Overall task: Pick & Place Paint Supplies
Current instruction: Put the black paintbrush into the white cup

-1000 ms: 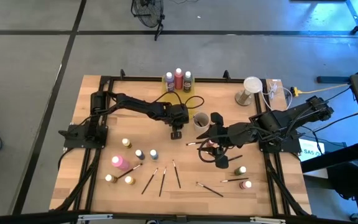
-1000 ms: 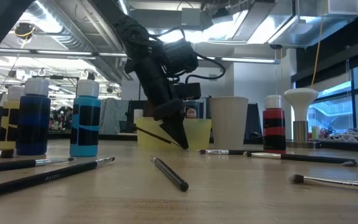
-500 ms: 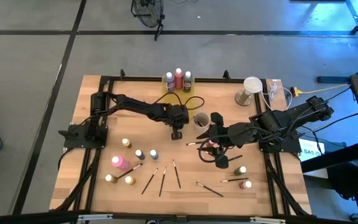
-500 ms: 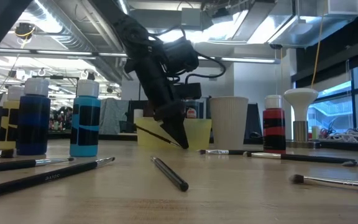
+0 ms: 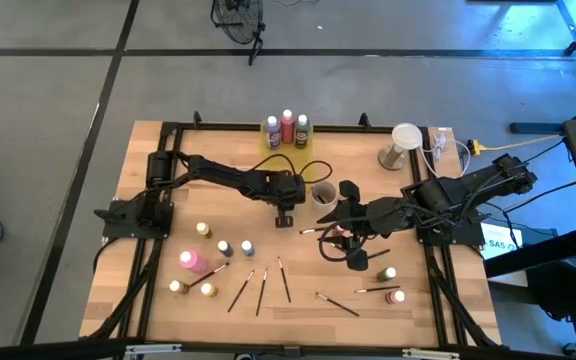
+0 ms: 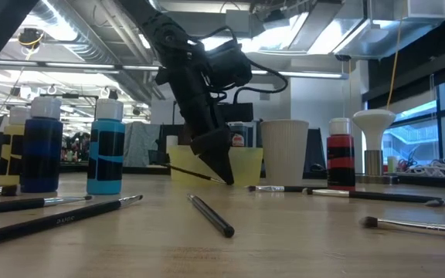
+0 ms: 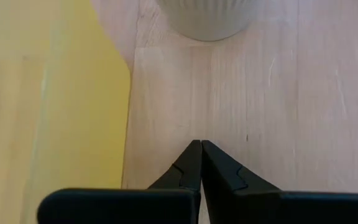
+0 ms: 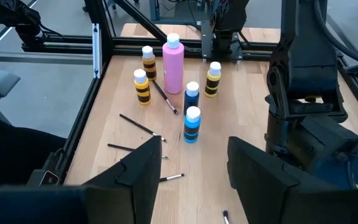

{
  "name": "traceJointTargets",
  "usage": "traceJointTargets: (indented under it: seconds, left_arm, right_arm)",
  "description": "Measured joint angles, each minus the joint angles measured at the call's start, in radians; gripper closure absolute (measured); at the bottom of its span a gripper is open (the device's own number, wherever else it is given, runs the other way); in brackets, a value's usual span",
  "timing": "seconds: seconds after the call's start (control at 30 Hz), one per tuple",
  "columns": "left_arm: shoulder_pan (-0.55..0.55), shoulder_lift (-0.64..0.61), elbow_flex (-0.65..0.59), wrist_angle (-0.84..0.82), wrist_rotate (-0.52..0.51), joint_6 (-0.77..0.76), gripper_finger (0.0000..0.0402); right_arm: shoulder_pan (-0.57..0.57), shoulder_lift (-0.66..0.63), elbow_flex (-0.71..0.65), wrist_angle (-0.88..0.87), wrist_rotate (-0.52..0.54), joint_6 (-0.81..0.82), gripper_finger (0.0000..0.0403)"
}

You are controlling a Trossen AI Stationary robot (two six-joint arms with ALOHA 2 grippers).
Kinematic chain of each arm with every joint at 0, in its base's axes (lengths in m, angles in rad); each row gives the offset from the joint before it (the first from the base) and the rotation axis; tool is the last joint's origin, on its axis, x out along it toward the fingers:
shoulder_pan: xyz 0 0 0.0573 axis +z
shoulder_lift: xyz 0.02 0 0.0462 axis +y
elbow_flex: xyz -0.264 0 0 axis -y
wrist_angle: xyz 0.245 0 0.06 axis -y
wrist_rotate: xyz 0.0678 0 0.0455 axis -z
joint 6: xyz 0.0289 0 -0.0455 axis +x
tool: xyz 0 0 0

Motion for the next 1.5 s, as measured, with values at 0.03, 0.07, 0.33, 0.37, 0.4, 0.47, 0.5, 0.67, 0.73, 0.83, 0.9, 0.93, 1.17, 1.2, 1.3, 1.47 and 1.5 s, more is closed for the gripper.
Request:
traceJointTargets:
  seconds: [0.03, 0.07, 0.33, 0.37, 0.4, 0.47, 0.5, 0.67, 0.73, 0.83, 0.9, 0.93, 1.17, 1.2, 1.3, 1.47, 1.5]
  left_arm:
    - [-0.003, 0.001, 0.006, -0.01, 0.0, 0.001, 0.04]
    - [-0.006, 0.001, 0.013, -0.019, 0.0, 0.002, 0.04]
    - [-0.039, 0.004, 0.061, -0.048, -0.049, 0.034, 0.04]
    - [-0.044, 0.004, 0.064, -0.05, -0.065, 0.036, 0.04]
    - [-0.049, 0.004, 0.069, -0.057, -0.084, 0.04, 0.04]
    - [-0.058, 0.003, 0.08, -0.08, -0.119, 0.049, 0.04]
    - [-0.06, 0.003, 0.086, -0.09, -0.129, 0.051, 0.04]
    - [-0.058, 0.002, 0.094, -0.129, -0.115, 0.055, 0.04]
    - [-0.057, 0.001, 0.094, -0.131, -0.113, 0.075, 0.04]
    - [-0.057, 0.001, 0.094, -0.131, -0.094, 0.119, 0.0399]
    - [-0.057, 0.0, 0.094, -0.131, -0.094, 0.138, 0.0398]
    - [-0.057, 0.0, 0.094, -0.131, -0.093, 0.139, 0.0397]
    - [-0.056, -0.001, 0.094, -0.143, -0.092, 0.204, 0.0375]
    - [-0.056, -0.001, 0.094, -0.143, -0.092, 0.208, 0.0368]
    - [-0.056, -0.001, 0.095, -0.142, -0.092, 0.209, 0.0345]
    - [-0.056, -0.001, 0.095, -0.144, -0.092, 0.209, 0.0298]
    - [-0.056, -0.001, 0.095, -0.145, -0.092, 0.211, 0.0289]
  right_arm:
    - [0.0, 0.0, 0.0, 0.0, 0.0, 0.0, 0.0215]
    - [0.0, 0.0, 0.0, 0.0, 0.0, 0.0, 0.0215]
    - [0.0, 0.0, 0.0, -0.007, 0.0, 0.0, 0.0215]
    - [0.0, 0.0, 0.0, -0.008, 0.0, 0.0, 0.0215]
    - [0.0, 0.0, 0.0, -0.008, 0.0, 0.0, 0.0215]
    - [0.0, 0.0, 0.0, -0.008, 0.0, 0.0, 0.0215]
    - [0.0, 0.0, 0.0, -0.008, 0.0, 0.0, 0.0215]
    - [0.0, 0.0, 0.0, -0.008, 0.0, 0.0, 0.0215]
    - [0.0, 0.0, 0.0, -0.008, 0.0, 0.0, 0.0215]
    - [0.0, 0.0, 0.0, -0.008, 0.0, 0.0, 0.0215]
    - [0.0, 0.0, 0.0, -0.008, 0.0, 0.0, 0.0215]
    - [0.0, 0.0, 0.0, -0.008, 0.0, 0.0, 0.0215]
    - [0.0, 0.0, 0.0, -0.01, 0.0, 0.0, 0.0215]
    - [0.0, 0.0, 0.0, -0.013, 0.0, 0.0, 0.0215]
    - [0.0, 0.0, 0.0, -0.027, 0.0, 0.003, 0.0215]
    - [0.0, 0.008, 0.0, -0.032, -0.001, 0.003, 0.0215]
    - [0.0, 0.012, 0.0, -0.029, -0.001, 0.003, 0.0215]
